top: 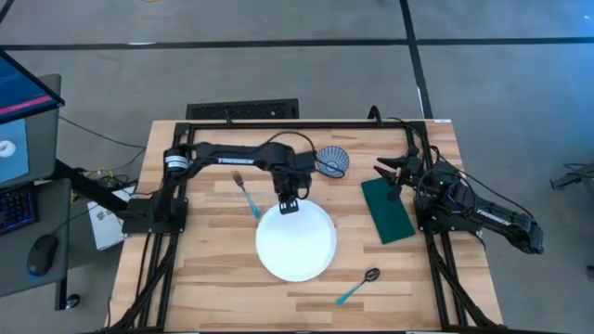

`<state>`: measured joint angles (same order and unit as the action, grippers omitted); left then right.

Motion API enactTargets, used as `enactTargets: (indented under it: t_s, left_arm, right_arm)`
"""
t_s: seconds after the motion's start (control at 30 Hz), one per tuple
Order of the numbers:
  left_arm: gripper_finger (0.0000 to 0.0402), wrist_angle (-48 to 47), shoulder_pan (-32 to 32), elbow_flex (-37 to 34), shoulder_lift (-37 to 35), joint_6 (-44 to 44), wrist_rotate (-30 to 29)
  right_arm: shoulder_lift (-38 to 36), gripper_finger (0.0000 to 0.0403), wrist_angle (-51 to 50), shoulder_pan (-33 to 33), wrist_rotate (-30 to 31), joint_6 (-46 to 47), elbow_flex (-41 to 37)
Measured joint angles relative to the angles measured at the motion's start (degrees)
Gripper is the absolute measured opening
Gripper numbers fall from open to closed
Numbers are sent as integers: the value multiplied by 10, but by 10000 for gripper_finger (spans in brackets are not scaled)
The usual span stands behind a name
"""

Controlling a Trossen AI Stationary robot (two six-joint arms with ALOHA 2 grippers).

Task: Set table place
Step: Move the white plate to the center of the table

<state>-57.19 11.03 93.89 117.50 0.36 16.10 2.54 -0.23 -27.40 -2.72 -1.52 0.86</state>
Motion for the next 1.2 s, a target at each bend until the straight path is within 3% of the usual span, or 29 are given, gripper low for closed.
enactTargets:
  t_s: [0.43,1.2]
  left_arm:
    - [0,26,14,1,36,5,-25]
    - [8,43,19,1,74,13,-12]
  right_arm:
    - [21,159,-1,0,0,0,0]
    - [89,159,0,0,0,1,0]
